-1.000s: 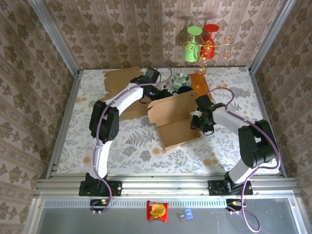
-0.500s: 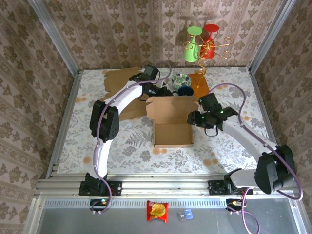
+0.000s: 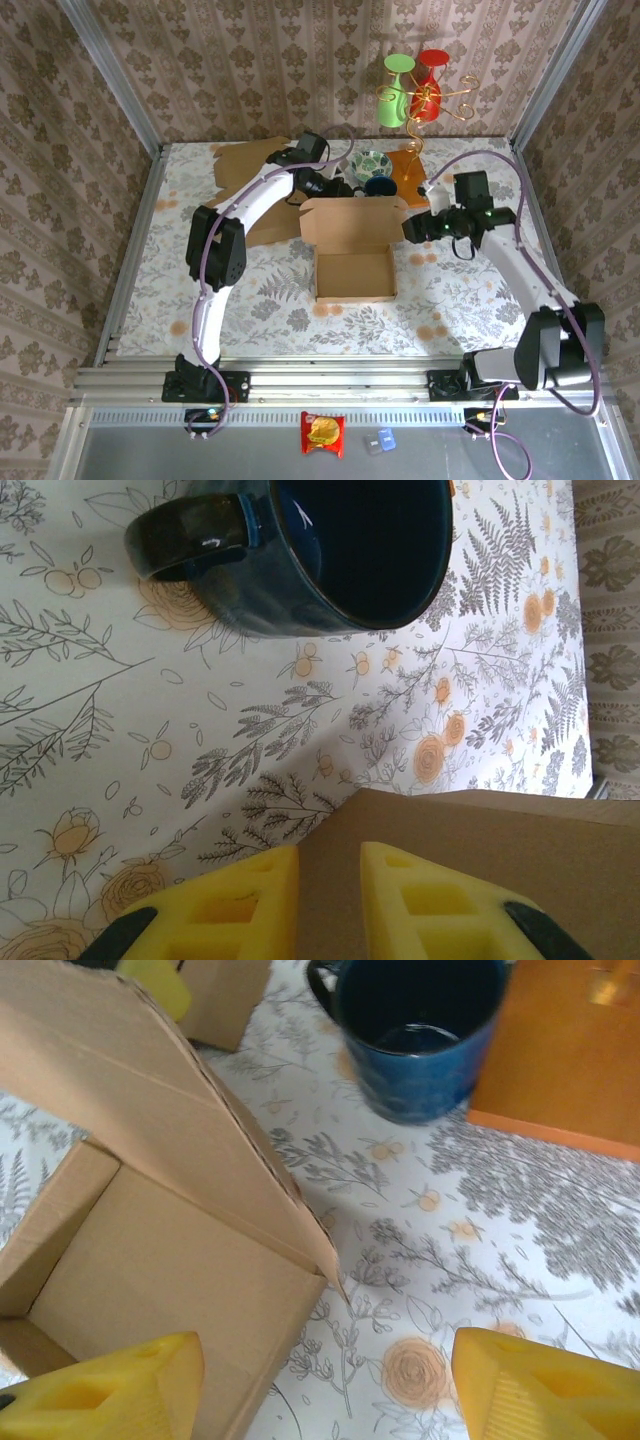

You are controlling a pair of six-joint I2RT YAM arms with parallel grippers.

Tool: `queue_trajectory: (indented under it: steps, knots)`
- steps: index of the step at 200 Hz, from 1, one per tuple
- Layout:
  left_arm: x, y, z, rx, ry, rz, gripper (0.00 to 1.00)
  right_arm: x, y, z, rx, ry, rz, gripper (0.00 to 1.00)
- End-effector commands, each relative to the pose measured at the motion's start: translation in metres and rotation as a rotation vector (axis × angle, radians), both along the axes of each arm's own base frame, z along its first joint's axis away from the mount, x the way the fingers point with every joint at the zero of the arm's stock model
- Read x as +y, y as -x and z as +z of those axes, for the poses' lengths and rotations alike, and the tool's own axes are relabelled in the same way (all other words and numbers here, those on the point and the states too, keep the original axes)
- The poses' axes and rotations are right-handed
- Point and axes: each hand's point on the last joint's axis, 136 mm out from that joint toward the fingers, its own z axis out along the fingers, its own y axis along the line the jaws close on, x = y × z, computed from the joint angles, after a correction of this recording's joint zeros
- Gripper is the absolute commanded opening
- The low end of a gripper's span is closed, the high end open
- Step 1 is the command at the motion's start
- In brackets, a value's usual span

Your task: Fold the paper box

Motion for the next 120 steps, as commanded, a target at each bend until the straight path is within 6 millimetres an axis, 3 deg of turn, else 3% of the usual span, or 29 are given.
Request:
queue_trajectory:
  steps: [1,54,120]
  knots:
    - [0.000,0.001,0.002,-0.021,-0.023,-0.021,0.24,0.019,-0.003,0.007,-0.006,-0.014,0.208,0.66]
    - [0.003,-0.001,0.003,-0.028,-0.035,-0.024,0.24,0.026,-0.025,-0.001,0.054,-0.053,0.215,0.53]
    - [0.003,-0.004,0.002,-0.029,-0.037,-0.023,0.24,0.030,-0.027,-0.008,0.075,-0.050,0.224,0.35]
